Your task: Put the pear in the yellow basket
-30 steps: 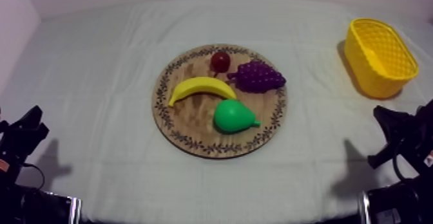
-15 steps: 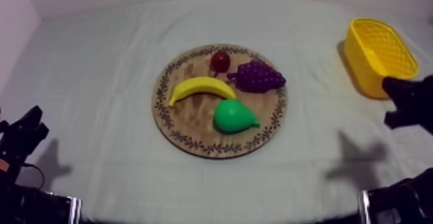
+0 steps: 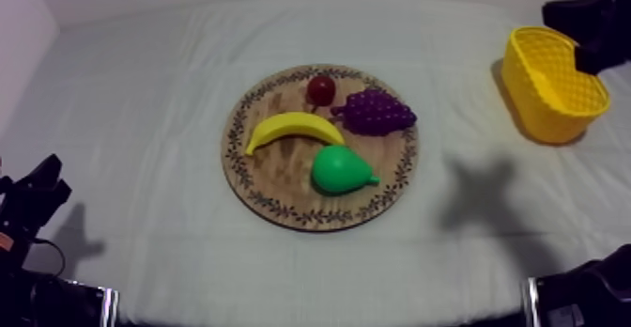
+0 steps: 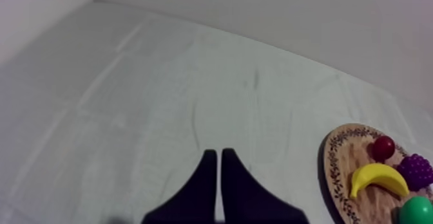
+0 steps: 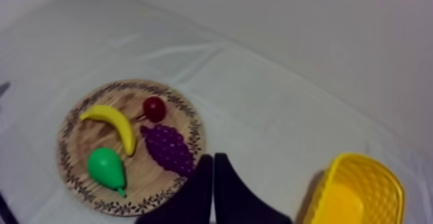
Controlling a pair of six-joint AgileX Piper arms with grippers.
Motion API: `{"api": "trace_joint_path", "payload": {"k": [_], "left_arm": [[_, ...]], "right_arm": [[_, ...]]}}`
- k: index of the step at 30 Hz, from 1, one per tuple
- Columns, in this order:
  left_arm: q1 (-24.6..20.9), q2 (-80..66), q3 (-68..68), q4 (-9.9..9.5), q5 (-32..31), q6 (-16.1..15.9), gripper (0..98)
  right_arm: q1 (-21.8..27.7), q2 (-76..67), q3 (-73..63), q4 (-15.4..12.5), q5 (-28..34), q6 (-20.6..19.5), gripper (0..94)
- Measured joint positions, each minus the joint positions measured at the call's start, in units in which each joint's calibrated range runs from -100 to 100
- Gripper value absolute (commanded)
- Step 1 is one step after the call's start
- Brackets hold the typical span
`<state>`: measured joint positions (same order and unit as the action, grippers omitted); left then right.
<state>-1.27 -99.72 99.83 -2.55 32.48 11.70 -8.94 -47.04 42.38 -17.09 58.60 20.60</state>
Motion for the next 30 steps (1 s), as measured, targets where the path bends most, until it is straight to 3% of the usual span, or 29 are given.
{"api": "trace_joint_path", "payload": {"k": [9,20,26,30], "left_arm": [[0.0,0.0,0.0,0.0,0.0,0.0,0.1],[0.0,0.0,0.0,0.0,0.0,0.0,0.1],[0.0,0.0,0.0,0.0,0.0,0.0,0.1],[0.0,0.0,0.0,0.0,0.0,0.0,0.1]], "right_arm": [[-8.1,12.7,-9.4,-0.2,10.1,4.5,2.5],[-16.1,25.9,-6.2,-0.5,9.5,9.9,7.6],[-16.5,31.9,-7.1,-1.2,8.8,12.3,38.7],[-16.2,34.5,-6.4,-1.9,7.6,14.3,54.0]]}}
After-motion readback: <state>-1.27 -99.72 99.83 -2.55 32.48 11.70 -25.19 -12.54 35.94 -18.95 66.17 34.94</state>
